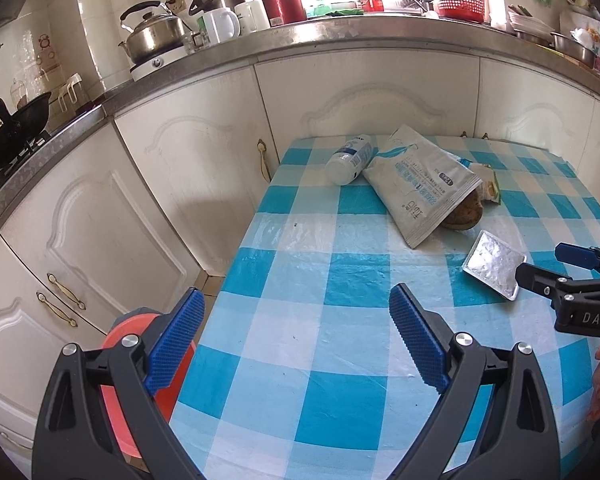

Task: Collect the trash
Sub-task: 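Return both tools to the table toward the remaining trash, then grasp the white MAGICDAY bottle with the left tool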

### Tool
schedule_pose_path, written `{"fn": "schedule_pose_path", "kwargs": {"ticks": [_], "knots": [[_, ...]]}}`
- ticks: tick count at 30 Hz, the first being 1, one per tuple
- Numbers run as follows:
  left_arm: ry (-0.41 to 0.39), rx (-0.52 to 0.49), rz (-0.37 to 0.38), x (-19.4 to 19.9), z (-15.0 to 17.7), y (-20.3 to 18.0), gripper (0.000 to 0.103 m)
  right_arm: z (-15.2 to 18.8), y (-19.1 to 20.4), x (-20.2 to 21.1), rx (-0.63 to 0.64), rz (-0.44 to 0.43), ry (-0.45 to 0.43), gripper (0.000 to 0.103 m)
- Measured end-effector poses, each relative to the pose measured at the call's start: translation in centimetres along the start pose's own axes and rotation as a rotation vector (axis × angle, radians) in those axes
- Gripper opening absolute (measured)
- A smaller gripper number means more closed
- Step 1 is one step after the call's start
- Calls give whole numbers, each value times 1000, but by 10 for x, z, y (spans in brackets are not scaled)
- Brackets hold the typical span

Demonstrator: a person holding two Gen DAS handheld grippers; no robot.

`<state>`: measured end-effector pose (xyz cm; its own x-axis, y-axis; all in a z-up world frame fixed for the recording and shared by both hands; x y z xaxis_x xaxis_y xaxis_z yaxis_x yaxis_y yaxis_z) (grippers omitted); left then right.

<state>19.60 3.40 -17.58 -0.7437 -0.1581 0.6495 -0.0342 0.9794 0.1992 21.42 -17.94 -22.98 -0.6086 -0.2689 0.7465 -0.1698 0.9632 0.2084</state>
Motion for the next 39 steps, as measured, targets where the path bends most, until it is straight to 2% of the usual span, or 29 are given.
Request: {"fn": "schedule_pose_path", "kwargs": {"ticks": [4, 8, 15, 19, 27, 30, 32, 34, 35, 37, 39], "knots": [[3, 2, 6, -7, -3, 3, 94, -1, 11, -11, 78, 13, 26, 93], [5, 30, 46, -19, -13, 6, 94, 1, 19, -25, 138, 33, 63, 93], [2, 92, 226, -56, -52, -5, 94, 2, 15, -36, 157, 61, 88, 93], [11, 83, 335, -92, -78, -21, 94, 1, 13, -37, 160, 71, 83, 92], [23, 74, 482, -165, -127, -52, 94, -2, 9, -34, 128, 45, 68, 92], [49, 65, 484, -190, -135, -59, 93, -3, 8, -33, 114, 29, 61, 92], [83, 63, 495, -205, -134, -64, 89, -4, 7, -33, 102, 21, 57, 92], [115, 72, 492, -217, -132, -66, 73, -6, 6, -33, 97, 19, 55, 92], [127, 81, 500, -221, -131, -66, 69, -6, 5, -33, 98, 23, 55, 92], [148, 92, 514, -228, -127, -71, 55, -6, 5, -33, 103, 24, 56, 92], [138, 84, 507, -230, -124, -74, 50, -5, 6, -33, 112, 30, 59, 92]]}}
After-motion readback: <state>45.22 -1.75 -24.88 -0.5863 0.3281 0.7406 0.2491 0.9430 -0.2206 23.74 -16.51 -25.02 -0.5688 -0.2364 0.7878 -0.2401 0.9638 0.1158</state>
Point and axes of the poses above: each gripper's, at about its wrist camera, not at the fingertips, and x roughly against the way its jaws point, y to its left, z to its underside, the point moved 9 cm from there along -x, roughly the way its jaws point, and after that the axes turned 2 degrees about -y, right-handed, at the moved point
